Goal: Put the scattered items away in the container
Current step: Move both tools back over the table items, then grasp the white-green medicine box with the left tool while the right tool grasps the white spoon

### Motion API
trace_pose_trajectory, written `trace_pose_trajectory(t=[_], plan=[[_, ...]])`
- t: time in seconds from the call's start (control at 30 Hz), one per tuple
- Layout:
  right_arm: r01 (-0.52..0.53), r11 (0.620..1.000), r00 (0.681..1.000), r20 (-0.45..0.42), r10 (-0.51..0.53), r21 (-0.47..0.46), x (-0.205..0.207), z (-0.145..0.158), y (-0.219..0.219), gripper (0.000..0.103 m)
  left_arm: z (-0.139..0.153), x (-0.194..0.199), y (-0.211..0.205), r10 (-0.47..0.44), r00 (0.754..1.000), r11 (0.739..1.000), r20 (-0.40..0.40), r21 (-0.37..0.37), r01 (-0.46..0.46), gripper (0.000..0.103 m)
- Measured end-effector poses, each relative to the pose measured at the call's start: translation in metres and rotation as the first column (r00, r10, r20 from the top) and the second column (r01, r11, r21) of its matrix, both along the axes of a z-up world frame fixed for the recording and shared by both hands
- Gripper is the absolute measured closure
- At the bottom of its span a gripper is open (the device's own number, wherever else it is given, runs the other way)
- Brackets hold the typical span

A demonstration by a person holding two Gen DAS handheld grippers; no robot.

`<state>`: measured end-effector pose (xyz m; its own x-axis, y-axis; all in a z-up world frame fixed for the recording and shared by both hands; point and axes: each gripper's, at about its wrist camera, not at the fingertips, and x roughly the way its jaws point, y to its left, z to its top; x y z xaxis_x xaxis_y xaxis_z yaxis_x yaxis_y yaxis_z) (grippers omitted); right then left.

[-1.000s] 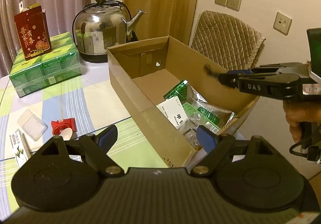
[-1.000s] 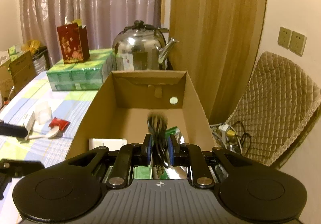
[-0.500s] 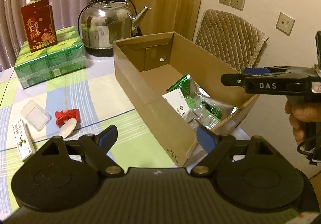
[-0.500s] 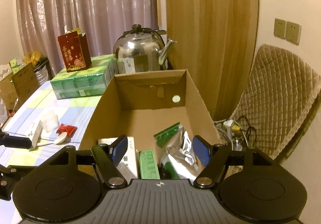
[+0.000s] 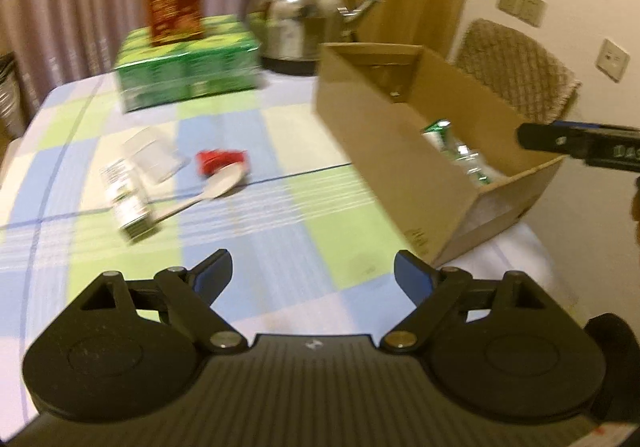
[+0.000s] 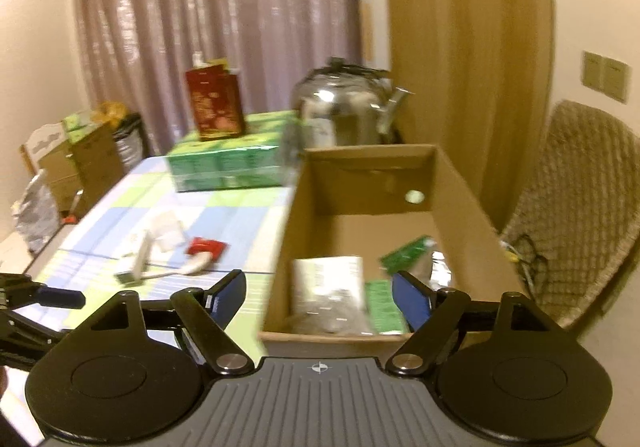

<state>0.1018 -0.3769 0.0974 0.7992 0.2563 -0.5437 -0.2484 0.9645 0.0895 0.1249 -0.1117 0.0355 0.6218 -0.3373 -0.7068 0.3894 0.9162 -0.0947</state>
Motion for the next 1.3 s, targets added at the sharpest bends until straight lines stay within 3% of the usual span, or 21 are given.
trace_pose_trajectory(t=[0.33, 0.6, 0.87, 1.3], plan=[[-0.162, 0.986, 0.987, -0.016, 0.161, -0.044, -0.003, -0.005, 0.076, 0.022, 0.001, -0.008, 0.079, 0.136, 0.991, 0.990, 0.014, 0.043, -0.136, 0.016], [-0.228, 0.970, 0.973, -0.060, 0.223, -0.087, 0.017, -0.025, 0.119, 0.022, -0.011, 0.010, 0.113, 0.182, 0.983, 0.982, 0.007, 0.052, -0.182, 0.016], [-0.280, 0.949, 0.957, -0.116, 0.265, -0.146, 0.063, -0.053, 0.152, 0.022, -0.035, 0.057, 0.123, 0.188, 0.982, 0.981, -0.006, 0.048, -0.188, 0.016], [-0.376, 0.873, 0.924, -0.202, 0.326, -0.309, 0.139, -0.117, 0.186, 0.022, -0.081, 0.147, 0.113, 0.146, 0.989, 0.988, -0.035, 0.060, -0.144, 0.021]])
